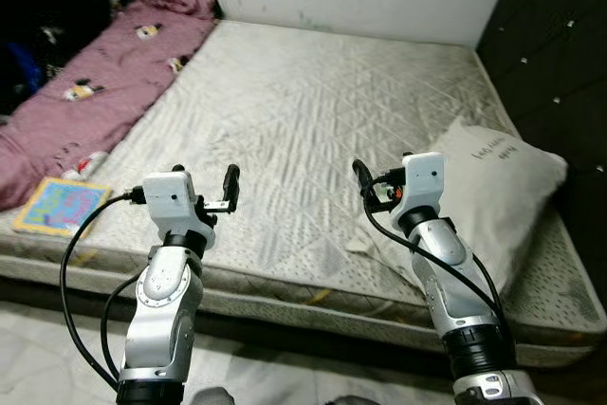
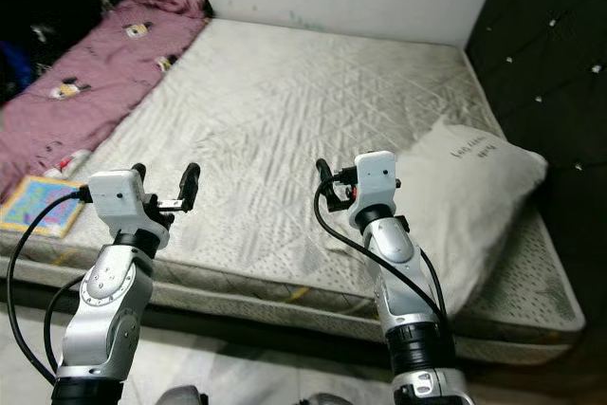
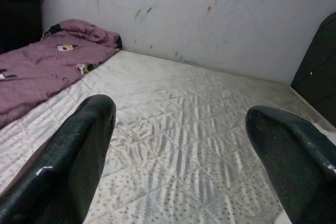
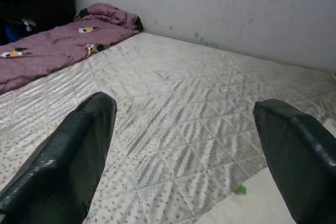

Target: Clean up the room

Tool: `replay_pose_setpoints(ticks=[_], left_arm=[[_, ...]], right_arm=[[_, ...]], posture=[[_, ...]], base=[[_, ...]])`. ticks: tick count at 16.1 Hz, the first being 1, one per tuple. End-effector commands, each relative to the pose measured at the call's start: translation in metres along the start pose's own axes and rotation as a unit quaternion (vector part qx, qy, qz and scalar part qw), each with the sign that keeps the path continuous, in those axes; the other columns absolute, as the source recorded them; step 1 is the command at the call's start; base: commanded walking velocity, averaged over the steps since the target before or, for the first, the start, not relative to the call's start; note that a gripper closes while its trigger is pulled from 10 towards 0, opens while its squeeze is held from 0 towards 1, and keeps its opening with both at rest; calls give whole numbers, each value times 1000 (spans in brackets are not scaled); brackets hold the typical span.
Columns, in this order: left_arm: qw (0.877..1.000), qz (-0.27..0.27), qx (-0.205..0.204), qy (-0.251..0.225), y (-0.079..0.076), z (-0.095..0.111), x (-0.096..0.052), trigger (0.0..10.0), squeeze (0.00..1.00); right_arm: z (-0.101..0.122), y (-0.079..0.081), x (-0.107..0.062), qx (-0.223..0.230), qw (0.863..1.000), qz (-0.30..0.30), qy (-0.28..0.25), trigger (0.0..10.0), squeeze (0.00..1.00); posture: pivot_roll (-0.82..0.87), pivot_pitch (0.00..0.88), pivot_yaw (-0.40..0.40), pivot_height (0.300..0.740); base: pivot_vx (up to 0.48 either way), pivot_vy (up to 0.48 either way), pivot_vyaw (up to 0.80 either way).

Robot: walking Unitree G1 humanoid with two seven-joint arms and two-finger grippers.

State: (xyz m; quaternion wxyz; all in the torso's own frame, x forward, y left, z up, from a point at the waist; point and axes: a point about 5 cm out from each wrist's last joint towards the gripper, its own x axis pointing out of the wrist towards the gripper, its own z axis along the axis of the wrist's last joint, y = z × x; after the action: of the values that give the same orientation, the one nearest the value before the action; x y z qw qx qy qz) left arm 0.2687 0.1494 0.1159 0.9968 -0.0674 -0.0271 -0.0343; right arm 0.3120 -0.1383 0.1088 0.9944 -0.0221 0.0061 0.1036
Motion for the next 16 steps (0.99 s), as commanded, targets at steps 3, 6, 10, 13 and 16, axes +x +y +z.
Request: replay_pose_setpoints(ticks=[3, 6, 10, 13, 16], left_arm=[[1000, -10, -1, -15, -2, 6, 1, 10000, 0], [1000, -10, -1, -15, -2, 6, 1, 10000, 0], [1000, 6, 5, -1, 1, 3, 2, 10000, 0], [1000, 11, 5, 1, 1, 2, 2, 10000, 0], [1000, 9, 8, 0, 0, 2, 3, 10000, 0]], right_arm=[[4, -1, 2, -1, 1000, -4, -7, 10000, 0], [4, -1, 2, 0, 1000, -4, -7, 10000, 0], [4, -1, 2, 3, 1000, -4, -8, 10000, 0], [4, -2, 3, 8, 1000, -5, -7, 10000, 0], [3, -3, 3, 8, 1000, -7, -3, 10000, 0]], posture=[[-96, 0, -60, 740], [-96, 0, -60, 740], [-92, 0, -61, 740], [-90, 0, -63, 740], [-90, 0, -66, 740]], base=[[361, 0, 0], [374, 0, 0], [69, 0, 0], [0, 0, 0], [0, 0, 0]])
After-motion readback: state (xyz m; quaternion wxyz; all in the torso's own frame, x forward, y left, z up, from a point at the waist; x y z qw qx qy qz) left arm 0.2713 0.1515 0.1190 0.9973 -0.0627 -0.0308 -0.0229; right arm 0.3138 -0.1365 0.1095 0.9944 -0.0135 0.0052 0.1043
